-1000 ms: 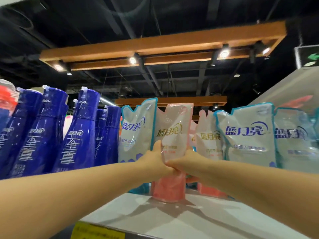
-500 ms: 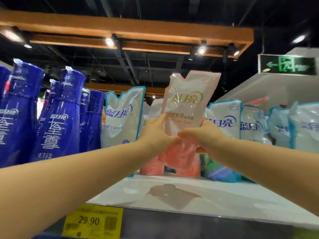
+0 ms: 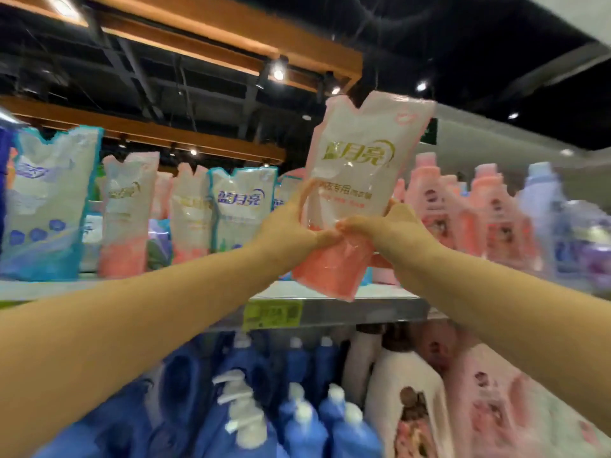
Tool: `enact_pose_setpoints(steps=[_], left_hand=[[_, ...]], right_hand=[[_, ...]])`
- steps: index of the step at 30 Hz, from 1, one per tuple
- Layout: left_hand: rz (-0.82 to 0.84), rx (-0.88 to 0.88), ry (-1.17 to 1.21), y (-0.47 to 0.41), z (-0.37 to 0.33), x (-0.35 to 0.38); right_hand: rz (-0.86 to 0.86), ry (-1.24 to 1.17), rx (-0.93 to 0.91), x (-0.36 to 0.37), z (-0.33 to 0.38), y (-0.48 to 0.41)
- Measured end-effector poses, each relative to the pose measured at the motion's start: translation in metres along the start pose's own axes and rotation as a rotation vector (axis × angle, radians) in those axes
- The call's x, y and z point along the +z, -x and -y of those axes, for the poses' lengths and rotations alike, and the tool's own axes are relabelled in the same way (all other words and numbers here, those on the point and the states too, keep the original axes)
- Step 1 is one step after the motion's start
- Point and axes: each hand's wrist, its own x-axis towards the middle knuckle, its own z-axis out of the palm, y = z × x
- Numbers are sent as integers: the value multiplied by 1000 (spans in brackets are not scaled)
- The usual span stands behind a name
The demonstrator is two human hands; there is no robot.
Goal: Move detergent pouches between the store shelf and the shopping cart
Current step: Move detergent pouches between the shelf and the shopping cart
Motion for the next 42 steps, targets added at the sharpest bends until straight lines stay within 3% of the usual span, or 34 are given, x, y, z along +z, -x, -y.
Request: enact_pose_setpoints(steps=[9, 18, 25, 33, 40, 42], left_hand=[[269, 31, 173, 52, -73, 253], [625, 57, 332, 95, -99, 542], [1030, 1, 523, 151, -113, 750], [1356, -123, 399, 263, -92, 930], [1557, -406, 188, 396, -42, 1038], [1586, -504, 159, 428, -37, 1058]], right_hand=[[-226, 202, 181, -253, -27, 116], [-651, 346, 366, -482, -112, 219], [-923, 401, 616, -637, -192, 302], [-1213, 276, 960, -759, -319, 424], [-1342, 146, 1189, -804, -438, 537], [-1420, 142, 1342, -814, -463, 563]])
